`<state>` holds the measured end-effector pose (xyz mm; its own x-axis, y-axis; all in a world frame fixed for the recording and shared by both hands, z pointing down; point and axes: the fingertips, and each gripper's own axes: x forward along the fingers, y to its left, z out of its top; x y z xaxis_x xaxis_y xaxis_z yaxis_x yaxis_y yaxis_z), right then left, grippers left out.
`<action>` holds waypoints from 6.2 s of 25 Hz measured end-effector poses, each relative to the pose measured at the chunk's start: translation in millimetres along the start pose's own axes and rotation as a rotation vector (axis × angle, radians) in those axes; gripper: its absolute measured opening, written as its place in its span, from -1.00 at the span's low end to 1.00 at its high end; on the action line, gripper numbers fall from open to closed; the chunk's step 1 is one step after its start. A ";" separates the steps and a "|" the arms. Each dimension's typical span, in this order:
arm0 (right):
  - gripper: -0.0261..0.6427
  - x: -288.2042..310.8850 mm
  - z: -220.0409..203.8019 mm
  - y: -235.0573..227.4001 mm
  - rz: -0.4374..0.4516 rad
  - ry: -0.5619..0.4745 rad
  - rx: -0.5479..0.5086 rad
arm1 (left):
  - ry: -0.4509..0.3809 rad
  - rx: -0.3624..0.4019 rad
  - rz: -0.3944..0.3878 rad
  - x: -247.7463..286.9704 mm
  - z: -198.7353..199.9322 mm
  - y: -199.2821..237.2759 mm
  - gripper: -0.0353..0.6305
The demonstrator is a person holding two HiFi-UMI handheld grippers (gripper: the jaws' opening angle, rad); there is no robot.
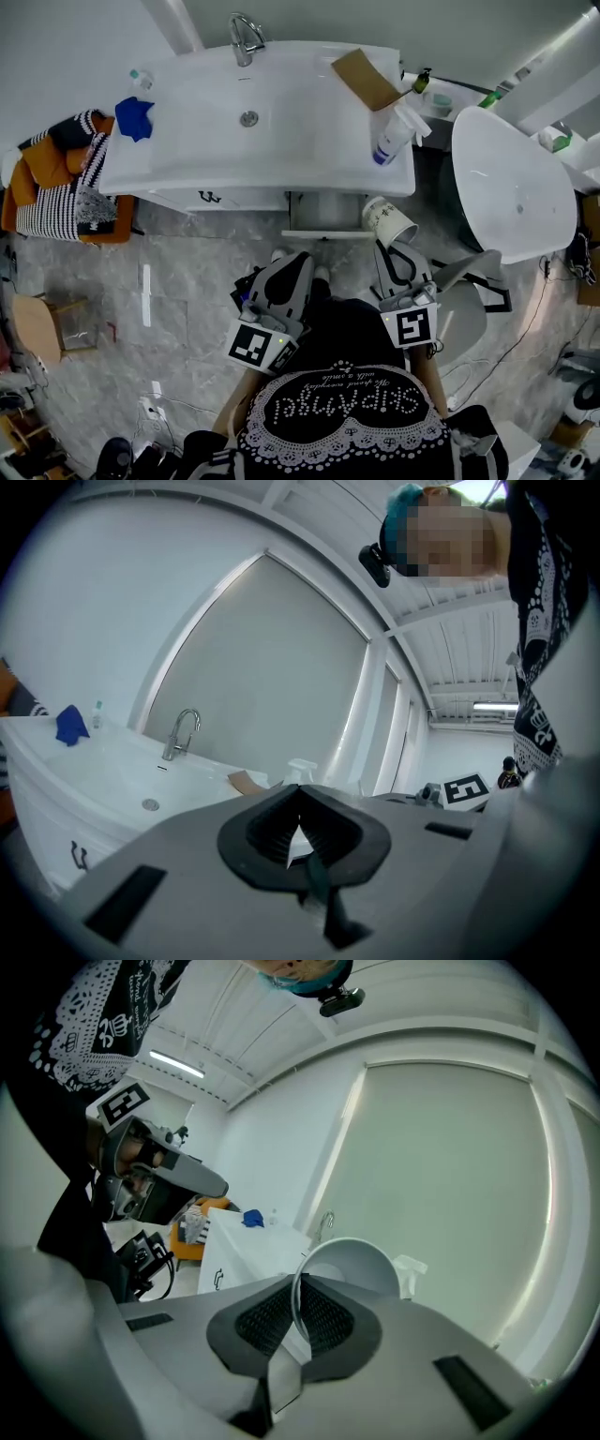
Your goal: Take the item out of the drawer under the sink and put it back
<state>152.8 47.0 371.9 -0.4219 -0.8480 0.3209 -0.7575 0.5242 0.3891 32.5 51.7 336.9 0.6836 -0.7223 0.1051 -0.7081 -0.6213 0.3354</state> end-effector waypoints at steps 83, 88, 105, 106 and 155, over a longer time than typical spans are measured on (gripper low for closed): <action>-0.85 210.3 -238.9 103.9 0.586 0.520 -0.238 | 0.022 -0.114 0.394 -69.5 3.2 75.2 -0.88; -0.85 219.8 -252.5 111.5 0.610 0.548 -0.234 | 0.029 -0.122 0.405 -68.7 0.8 80.8 -0.88; -0.85 251.1 -288.7 125.0 0.643 0.627 -0.216 | 0.076 -0.173 0.438 -68.7 -8.0 98.7 -0.88; -0.85 252.1 -290.5 127.0 0.650 0.632 -0.219 | 0.079 -0.176 0.438 -68.5 -8.5 99.2 -0.88; -0.69 273.0 -288.5 135.4 0.650 0.668 -0.172 | 0.077 -0.232 0.451 -76.3 -14.7 115.4 -0.88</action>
<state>78.8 -90.7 761.2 -0.3224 -0.1935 0.9266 -0.3683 0.9274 0.0655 -98.8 39.6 381.4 0.3366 -0.8730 0.3528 -0.8835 -0.1632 0.4392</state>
